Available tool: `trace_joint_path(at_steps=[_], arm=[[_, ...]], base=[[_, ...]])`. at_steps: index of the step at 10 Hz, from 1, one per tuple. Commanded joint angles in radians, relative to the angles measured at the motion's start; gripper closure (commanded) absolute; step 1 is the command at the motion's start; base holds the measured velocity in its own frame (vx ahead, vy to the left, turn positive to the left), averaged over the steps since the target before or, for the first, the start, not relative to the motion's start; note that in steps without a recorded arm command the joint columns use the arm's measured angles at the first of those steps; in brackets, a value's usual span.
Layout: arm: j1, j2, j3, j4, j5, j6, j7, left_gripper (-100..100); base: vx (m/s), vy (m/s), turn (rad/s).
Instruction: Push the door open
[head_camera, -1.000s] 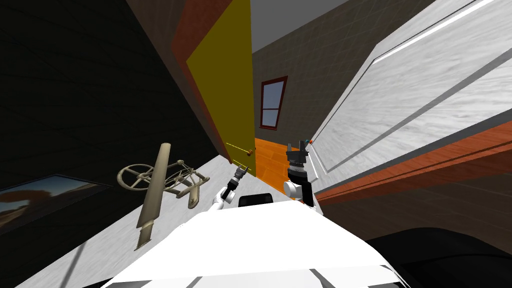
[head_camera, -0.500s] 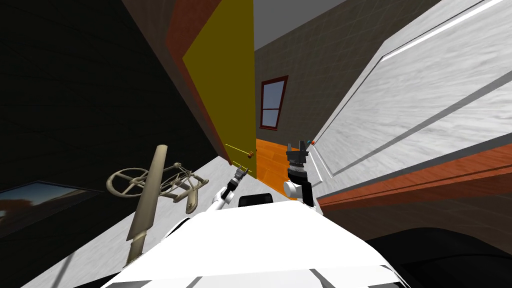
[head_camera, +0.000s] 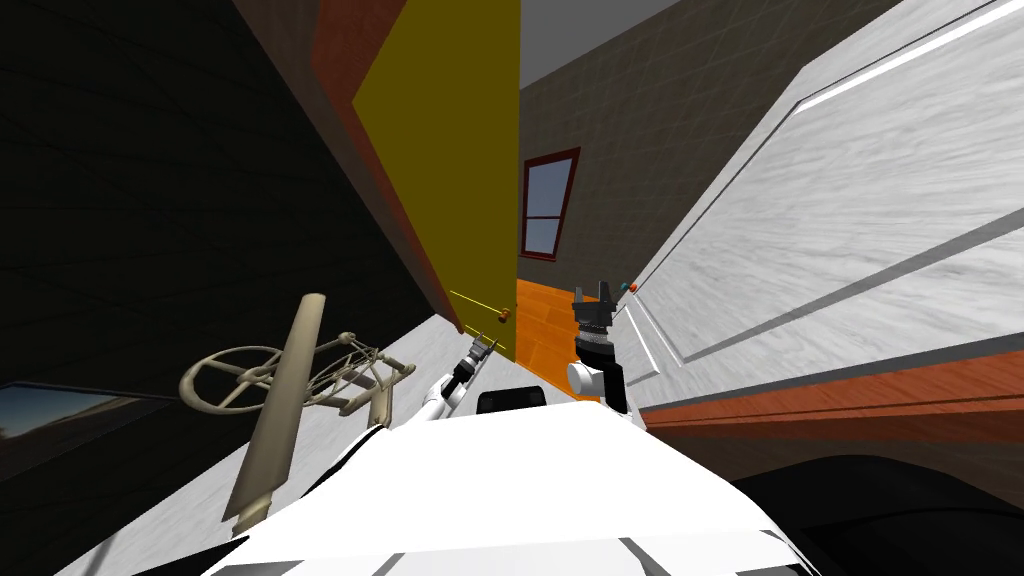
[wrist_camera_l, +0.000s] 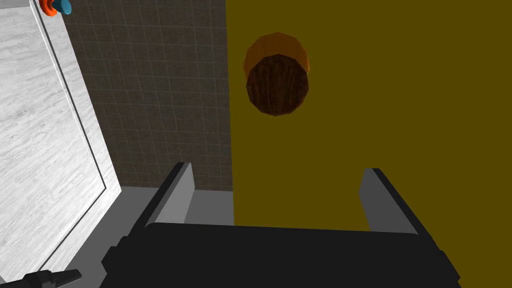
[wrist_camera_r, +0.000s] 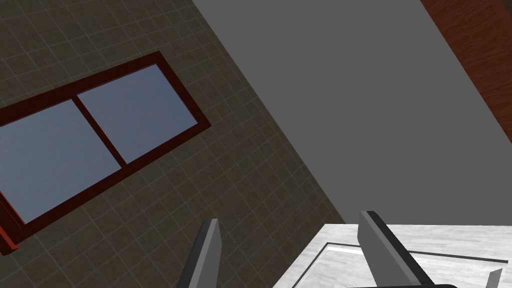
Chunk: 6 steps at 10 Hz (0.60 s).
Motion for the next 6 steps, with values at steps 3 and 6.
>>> trace_joint_path(at_steps=[3,6], arm=[[-0.003,-0.006,0.003,0.005,0.002,0.003,-0.008,-100],[-0.006,-0.016,0.011,0.011,0.005,0.01,-0.017,-100]], base=[[0.096,-0.035,-0.022],[0.205,-0.127,-0.032]])
